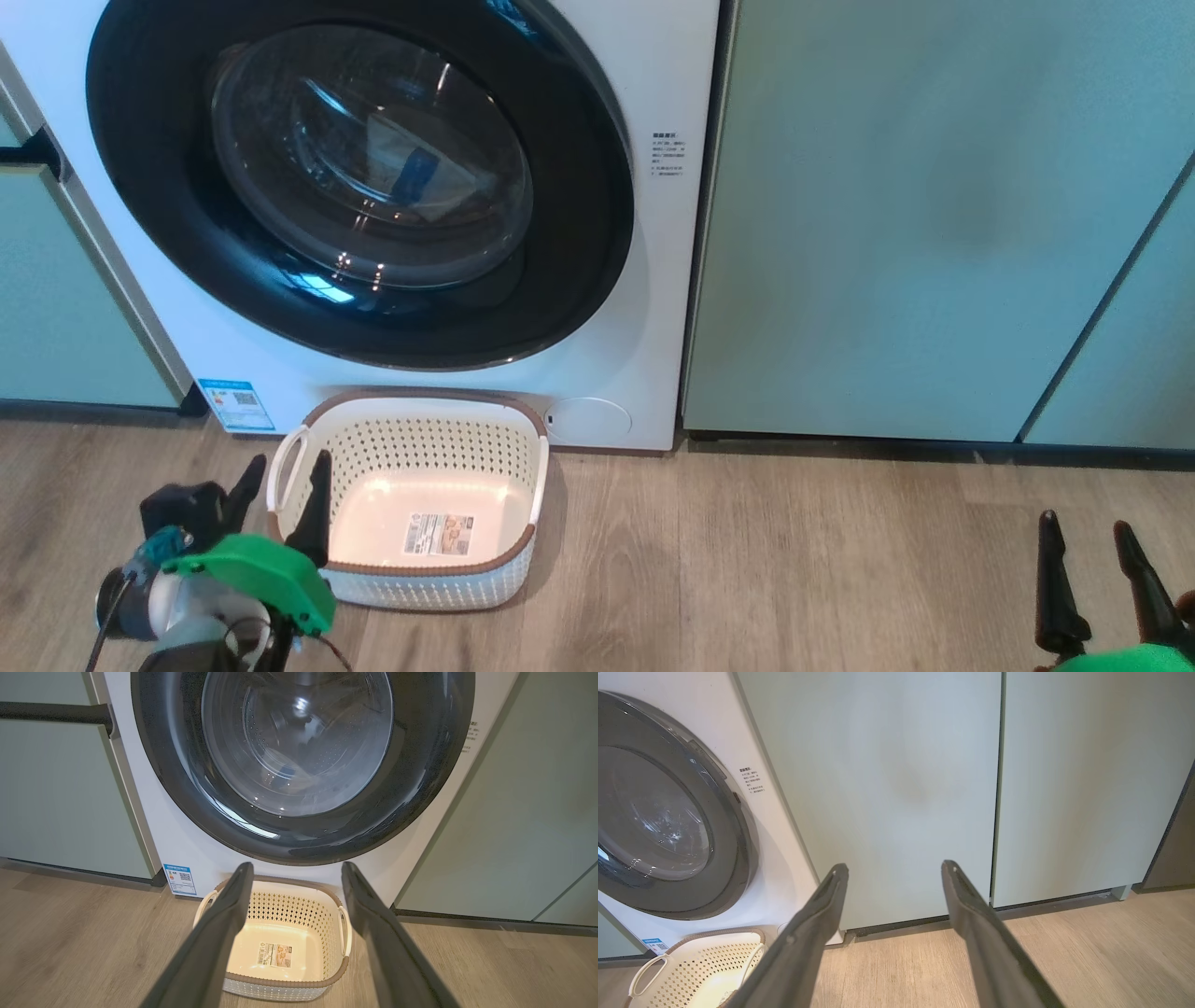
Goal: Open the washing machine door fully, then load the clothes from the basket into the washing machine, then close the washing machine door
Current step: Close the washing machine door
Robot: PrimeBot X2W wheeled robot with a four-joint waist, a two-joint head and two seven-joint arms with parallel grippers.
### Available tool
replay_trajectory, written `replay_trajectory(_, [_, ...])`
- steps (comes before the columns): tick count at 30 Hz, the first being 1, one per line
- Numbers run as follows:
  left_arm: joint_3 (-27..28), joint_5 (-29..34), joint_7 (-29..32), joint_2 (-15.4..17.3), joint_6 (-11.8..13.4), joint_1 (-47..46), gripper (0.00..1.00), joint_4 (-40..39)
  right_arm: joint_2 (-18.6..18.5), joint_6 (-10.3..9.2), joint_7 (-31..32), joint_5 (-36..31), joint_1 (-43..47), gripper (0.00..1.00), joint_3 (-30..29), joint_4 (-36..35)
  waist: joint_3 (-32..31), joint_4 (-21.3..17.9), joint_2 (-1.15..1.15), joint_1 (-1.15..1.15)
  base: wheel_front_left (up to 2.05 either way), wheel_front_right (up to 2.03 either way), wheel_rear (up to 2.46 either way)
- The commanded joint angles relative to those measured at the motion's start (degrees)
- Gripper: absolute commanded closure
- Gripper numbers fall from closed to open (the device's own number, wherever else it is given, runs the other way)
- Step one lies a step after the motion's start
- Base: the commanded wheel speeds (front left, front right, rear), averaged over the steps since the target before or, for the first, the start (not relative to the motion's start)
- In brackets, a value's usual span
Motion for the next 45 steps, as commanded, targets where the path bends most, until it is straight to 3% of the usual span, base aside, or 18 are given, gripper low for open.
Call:
replay_trajectory(1, [2.39, 0.54, -0.36, 1.24, -0.04, -2.35, 0.0, -1.5, -0.24, 0.0, -0.37, -0.43, -1.61, 0.0, 0.84, -1.69, 0.0, 0.06, 0.0, 0.0, 0.0, 0.0, 0.0])
replay_trajectory(45, [1.04, 0.47, -0.36, 1.25, -0.04, -2.01, 0.0, -3.16, -0.29, 0.0, -0.37, -0.14, -2.5, 0.0, 1.85, -0.62, 0.95, 0.88, 0.0, 0.0, 0.0, 0.0, 0.0])
